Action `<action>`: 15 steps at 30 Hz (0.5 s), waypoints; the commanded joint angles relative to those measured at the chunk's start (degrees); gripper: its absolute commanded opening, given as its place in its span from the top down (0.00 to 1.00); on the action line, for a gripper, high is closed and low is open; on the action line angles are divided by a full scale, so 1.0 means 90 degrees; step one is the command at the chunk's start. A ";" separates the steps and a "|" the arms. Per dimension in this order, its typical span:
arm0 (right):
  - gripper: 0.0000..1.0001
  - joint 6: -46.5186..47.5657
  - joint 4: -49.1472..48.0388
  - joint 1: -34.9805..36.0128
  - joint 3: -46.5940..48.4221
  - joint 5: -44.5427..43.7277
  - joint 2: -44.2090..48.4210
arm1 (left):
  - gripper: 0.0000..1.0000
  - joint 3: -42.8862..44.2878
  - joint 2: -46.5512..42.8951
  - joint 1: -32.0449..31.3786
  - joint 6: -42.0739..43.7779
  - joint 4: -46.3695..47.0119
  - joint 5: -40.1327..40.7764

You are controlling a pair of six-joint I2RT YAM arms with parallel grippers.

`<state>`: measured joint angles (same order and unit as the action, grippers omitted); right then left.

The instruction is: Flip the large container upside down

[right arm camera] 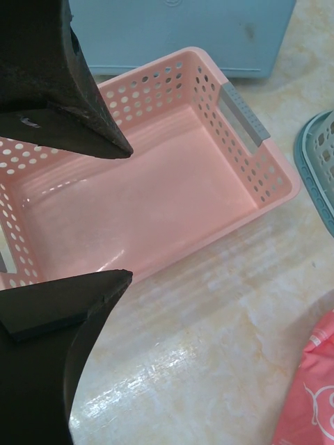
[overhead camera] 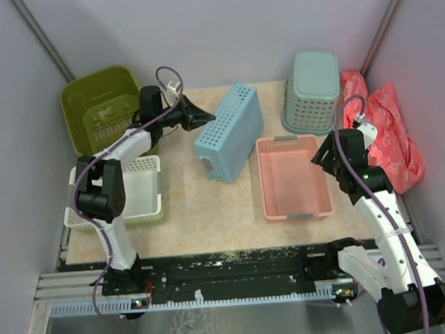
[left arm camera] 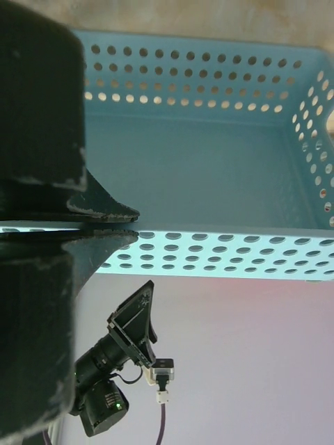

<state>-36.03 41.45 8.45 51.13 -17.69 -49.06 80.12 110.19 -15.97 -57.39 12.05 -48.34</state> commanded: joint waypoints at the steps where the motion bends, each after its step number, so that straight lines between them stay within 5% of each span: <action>1: 0.35 0.0043 -0.0232 0.0000 0.0324 0.0134 0.0120 | 1.00 0.0325 0.0175 0.0314 0.0314 -0.0174 0.0006; 4: 0.35 0.0060 -0.0231 0.0008 0.0331 0.0130 0.0100 | 0.92 0.0663 0.0333 0.0468 0.1040 -0.1096 0.0353; 9: 0.35 0.0078 -0.0300 0.0003 0.0315 0.0222 0.0079 | 0.34 0.1472 0.0509 0.0549 0.2257 -0.2740 0.1374; 15: 0.34 0.0340 -0.0663 0.0016 0.0177 0.1087 -0.0051 | 0.10 0.2322 0.0404 0.0537 0.3076 -0.3766 0.2376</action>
<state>-35.38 40.56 8.45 51.13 -13.91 -49.17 95.92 115.04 -11.09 -37.98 -13.10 -35.09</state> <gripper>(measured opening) 0.654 0.854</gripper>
